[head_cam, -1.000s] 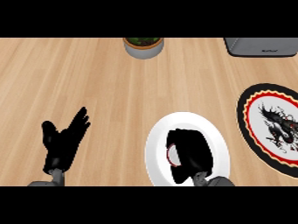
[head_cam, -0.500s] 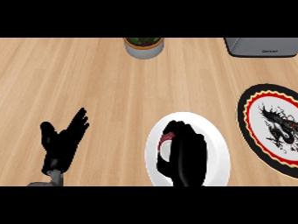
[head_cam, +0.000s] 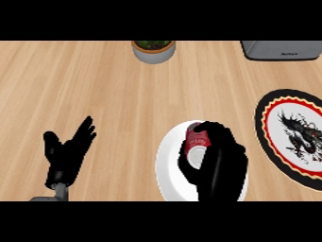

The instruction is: Pick the can from the plate and place it in the plate

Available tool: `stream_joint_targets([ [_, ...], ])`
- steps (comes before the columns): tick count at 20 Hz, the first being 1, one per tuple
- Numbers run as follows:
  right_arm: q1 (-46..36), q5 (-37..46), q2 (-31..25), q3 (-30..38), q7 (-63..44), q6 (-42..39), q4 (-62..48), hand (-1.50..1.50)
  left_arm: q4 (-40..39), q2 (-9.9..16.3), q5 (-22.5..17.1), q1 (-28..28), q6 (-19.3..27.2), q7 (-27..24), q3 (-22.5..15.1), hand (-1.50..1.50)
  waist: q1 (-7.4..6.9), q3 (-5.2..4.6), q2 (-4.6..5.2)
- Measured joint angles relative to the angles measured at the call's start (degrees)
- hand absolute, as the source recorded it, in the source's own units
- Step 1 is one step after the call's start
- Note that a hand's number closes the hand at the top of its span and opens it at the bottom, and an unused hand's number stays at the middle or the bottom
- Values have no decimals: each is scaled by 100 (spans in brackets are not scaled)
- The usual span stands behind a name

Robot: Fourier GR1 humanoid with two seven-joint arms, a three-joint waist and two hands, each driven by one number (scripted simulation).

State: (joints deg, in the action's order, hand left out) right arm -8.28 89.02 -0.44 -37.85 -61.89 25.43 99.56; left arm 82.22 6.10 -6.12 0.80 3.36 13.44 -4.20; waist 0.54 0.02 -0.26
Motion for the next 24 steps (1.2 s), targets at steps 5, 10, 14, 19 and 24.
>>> stream_joint_targets([
  [5, 520, -35, -29, 563, 249, 692, 539, 150, 34, 20, -27, 39, -12, -8, 49, 0, 20, 4, 8],
  [10, 932, -630, -453, 1468, 620, 1497, 651, 150, 200, 9, -32, 194, -38, -2, 16, 0, -18, 6, 19],
  [14, 1007, -1196, -947, 2305, 931, 1950, 477, 150, 71, -44, 21, 127, -34, -57, -11, 0, -22, 5, 29],
  [19, 867, -2421, -1618, 3075, 1617, 2672, -331, 150, -26, -61, 42, -41, -29, -23, 28, 0, -55, 7, 35],
  [24, 473, -3930, -2298, 3505, 2594, 3228, -1423, 150, -55, -81, 48, -13, -74, -72, 33, 0, -87, 10, 40],
])
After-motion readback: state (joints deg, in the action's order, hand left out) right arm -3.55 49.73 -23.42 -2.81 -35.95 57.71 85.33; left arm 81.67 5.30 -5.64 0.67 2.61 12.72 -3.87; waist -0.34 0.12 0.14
